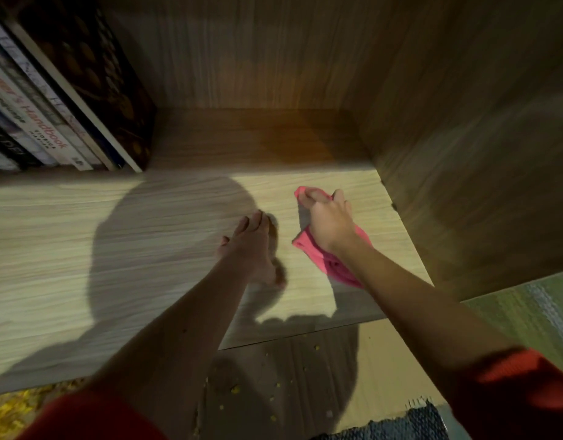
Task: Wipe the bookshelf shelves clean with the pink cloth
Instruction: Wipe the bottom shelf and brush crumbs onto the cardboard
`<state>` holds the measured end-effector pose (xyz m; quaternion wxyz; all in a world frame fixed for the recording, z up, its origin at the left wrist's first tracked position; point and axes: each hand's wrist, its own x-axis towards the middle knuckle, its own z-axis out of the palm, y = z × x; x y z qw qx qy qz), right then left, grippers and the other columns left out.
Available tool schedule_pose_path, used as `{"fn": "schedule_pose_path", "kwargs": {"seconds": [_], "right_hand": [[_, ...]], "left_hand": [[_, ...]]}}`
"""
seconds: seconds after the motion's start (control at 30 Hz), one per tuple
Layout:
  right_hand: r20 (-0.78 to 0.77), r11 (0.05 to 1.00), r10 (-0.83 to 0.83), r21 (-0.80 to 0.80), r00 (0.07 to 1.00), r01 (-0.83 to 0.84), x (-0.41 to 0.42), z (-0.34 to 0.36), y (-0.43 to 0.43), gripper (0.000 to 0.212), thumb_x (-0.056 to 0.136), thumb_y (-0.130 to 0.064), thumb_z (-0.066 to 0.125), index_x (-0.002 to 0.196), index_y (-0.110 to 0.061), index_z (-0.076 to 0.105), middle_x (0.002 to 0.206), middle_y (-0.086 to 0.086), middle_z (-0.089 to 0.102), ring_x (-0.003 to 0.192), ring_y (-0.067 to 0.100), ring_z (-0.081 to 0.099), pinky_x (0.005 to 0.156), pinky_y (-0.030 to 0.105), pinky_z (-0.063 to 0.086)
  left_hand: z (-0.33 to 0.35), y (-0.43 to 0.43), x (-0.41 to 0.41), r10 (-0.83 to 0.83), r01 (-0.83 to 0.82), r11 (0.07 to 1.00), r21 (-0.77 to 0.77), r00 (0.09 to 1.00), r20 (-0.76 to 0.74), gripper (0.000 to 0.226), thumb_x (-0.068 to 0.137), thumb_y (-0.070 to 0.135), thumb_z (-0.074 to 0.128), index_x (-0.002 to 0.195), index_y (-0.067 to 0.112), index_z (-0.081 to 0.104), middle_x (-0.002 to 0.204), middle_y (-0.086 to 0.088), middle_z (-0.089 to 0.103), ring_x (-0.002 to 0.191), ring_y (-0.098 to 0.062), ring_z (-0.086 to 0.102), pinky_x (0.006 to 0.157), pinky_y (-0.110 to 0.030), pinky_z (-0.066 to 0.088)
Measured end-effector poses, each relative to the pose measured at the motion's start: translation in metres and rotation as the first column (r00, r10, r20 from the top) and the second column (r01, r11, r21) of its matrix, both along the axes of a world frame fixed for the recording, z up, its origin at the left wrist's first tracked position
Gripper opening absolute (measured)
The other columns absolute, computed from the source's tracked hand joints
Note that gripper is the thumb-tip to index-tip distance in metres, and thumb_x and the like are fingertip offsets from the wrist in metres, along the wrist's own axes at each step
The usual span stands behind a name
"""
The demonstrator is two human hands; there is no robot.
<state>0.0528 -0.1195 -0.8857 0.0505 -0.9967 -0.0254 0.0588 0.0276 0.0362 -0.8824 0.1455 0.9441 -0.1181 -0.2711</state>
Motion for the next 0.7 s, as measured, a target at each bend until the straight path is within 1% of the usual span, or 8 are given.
{"fn": "schedule_pose_path", "kwargs": {"seconds": [0.3,0.43,0.5,0.53,0.57,0.6,0.67,0.7], "right_hand": [[-0.026,0.986,-0.163,-0.038,0.986,0.162,0.046,-0.002,-0.011,0.048,0.094,-0.009,0.048,0.139,-0.021,0.036,0.137,0.007,0.045,0.126,0.037,0.03,0.102,0.043,0.029],[-0.022,0.997,-0.045,0.057,0.999,0.046,0.004,-0.001,-0.005,0.063,0.094,-0.004,0.044,0.148,-0.029,0.022,0.15,-0.001,0.032,0.127,0.041,0.025,0.104,0.044,0.025],[0.038,0.992,0.025,0.122,0.999,-0.03,-0.029,-0.002,0.002,0.068,0.092,0.0,0.042,0.147,-0.035,0.023,0.152,-0.009,0.027,0.12,0.035,0.028,0.096,0.039,0.028],[0.062,0.989,0.07,0.127,0.996,-0.077,-0.044,-0.004,0.008,0.068,0.091,-0.002,0.045,0.146,-0.036,0.024,0.152,-0.012,0.027,0.115,0.031,0.029,0.09,0.035,0.028],[0.081,0.986,0.106,0.121,0.991,-0.116,-0.057,-0.006,0.012,0.068,0.09,-0.004,0.047,0.146,-0.037,0.024,0.151,-0.013,0.027,0.111,0.028,0.03,0.085,0.032,0.026],[0.103,0.982,0.126,0.128,0.987,-0.139,-0.069,-0.009,0.016,0.069,0.09,-0.001,0.045,0.146,-0.036,0.025,0.15,-0.013,0.029,0.108,0.027,0.03,0.082,0.03,0.024],[0.159,0.973,0.165,0.136,0.973,-0.187,-0.088,-0.016,0.024,0.069,0.089,0.006,0.038,0.145,-0.034,0.03,0.148,-0.013,0.033,0.106,0.028,0.032,0.077,0.028,0.02],[0.165,0.966,0.179,0.156,0.97,-0.205,-0.099,-0.02,0.029,0.067,0.089,0.006,0.037,0.143,-0.033,0.035,0.147,-0.012,0.036,0.105,0.028,0.033,0.076,0.028,0.019]], "left_hand": [[-0.005,0.003,0.002,-0.003,0.003,1.0,-0.007,1.0,0.027,0.115,0.071,0.041,0.076,0.15,0.015,-0.003,0.158,0.005,-0.009,0.145,-0.018,-0.003,0.115,-0.048,0.015],[-0.011,0.007,0.008,-0.036,0.033,0.999,0.025,0.992,0.118,0.114,0.062,0.052,0.079,0.148,0.012,0.014,0.156,-0.004,0.01,0.144,-0.023,0.011,0.114,-0.045,0.023],[-0.007,0.017,0.007,-0.095,0.077,0.981,-0.179,0.991,-0.095,0.087,0.075,0.043,0.072,0.141,0.004,0.031,0.15,-0.011,0.028,0.137,-0.026,0.029,0.111,-0.039,0.029],[-0.004,0.027,0.001,-0.216,0.092,0.914,-0.395,0.935,-0.28,0.065,0.086,0.034,0.063,0.136,0.0,0.04,0.142,-0.013,0.04,0.132,-0.027,0.038,0.109,-0.034,0.03],[0.001,0.034,-0.01,-0.264,0.068,0.829,-0.555,0.922,-0.282,0.048,0.094,0.026,0.054,0.132,-0.003,0.046,0.133,-0.013,0.048,0.127,-0.025,0.044,0.105,-0.027,0.029],[0.002,0.038,-0.019,-0.197,-0.057,0.752,-0.657,0.931,-0.307,0.039,0.097,0.021,0.049,0.129,-0.001,0.05,0.128,-0.01,0.052,0.123,-0.022,0.047,0.101,-0.022,0.028],[0.0,0.053,-0.036,0.047,-0.156,0.826,-0.542,0.977,-0.209,0.037,0.094,0.017,0.053,0.13,0.006,0.053,0.135,-0.007,0.05,0.126,-0.021,0.048,0.102,-0.023,0.029],[-0.004,0.057,-0.044,0.211,-0.2,0.861,-0.468,0.977,-0.03,0.042,0.09,0.013,0.057,0.132,0.011,0.052,0.141,-0.005,0.047,0.129,-0.019,0.045,0.105,-0.022,0.028]]}}
